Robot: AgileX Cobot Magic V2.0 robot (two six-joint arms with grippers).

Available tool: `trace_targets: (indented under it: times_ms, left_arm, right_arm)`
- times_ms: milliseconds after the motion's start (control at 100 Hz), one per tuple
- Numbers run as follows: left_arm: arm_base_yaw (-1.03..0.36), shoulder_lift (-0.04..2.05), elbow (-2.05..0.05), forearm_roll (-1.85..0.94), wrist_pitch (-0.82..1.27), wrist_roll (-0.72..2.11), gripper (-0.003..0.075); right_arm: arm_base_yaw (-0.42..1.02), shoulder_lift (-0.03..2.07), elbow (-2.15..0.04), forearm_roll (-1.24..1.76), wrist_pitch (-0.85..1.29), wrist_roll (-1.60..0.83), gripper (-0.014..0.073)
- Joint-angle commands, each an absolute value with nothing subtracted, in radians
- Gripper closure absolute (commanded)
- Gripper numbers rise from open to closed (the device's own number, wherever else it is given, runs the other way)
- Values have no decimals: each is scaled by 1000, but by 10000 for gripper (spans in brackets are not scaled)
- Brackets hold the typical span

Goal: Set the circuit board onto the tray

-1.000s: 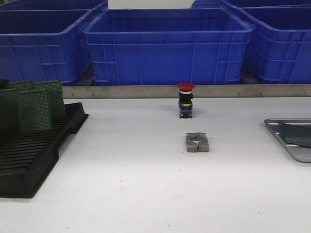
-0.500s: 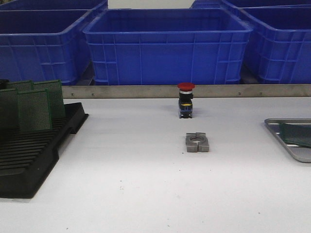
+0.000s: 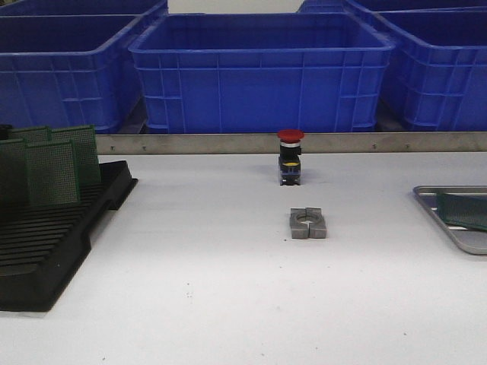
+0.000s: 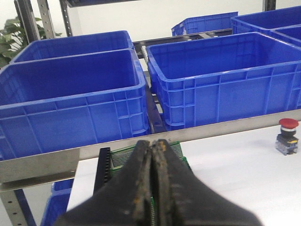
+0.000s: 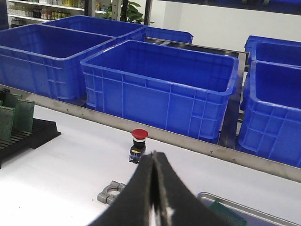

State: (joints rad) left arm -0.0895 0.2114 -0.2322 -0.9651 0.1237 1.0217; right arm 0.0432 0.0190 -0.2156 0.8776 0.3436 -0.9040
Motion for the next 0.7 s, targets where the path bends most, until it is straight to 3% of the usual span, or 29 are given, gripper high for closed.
trace_targets:
  times_ms: [0,170,240,510,560,690]
  left_arm:
    - [-93,200,-235,-809,63,848,741]
    - [-93,178,-182,-24,26,-35,741]
    - [-93,151,-149,165,-19,-214,741]
    - [-93,26,28,80,-28,-233,741]
    - [-93,-18,22,78,90,-230,741]
    - [-93,-35,25,96,140,-229,741]
  right_arm:
    - [45,27,-241,898,297,-912,654]
    - [45,27,-241,898,297,-912,654]
    - [45,27,-241,898,297,-912,654]
    - [45,27,-241,898,297,-912,654]
    - [45,27,-241,898,297,-912,654]
    - [45,26,-241,898,297,-912,654]
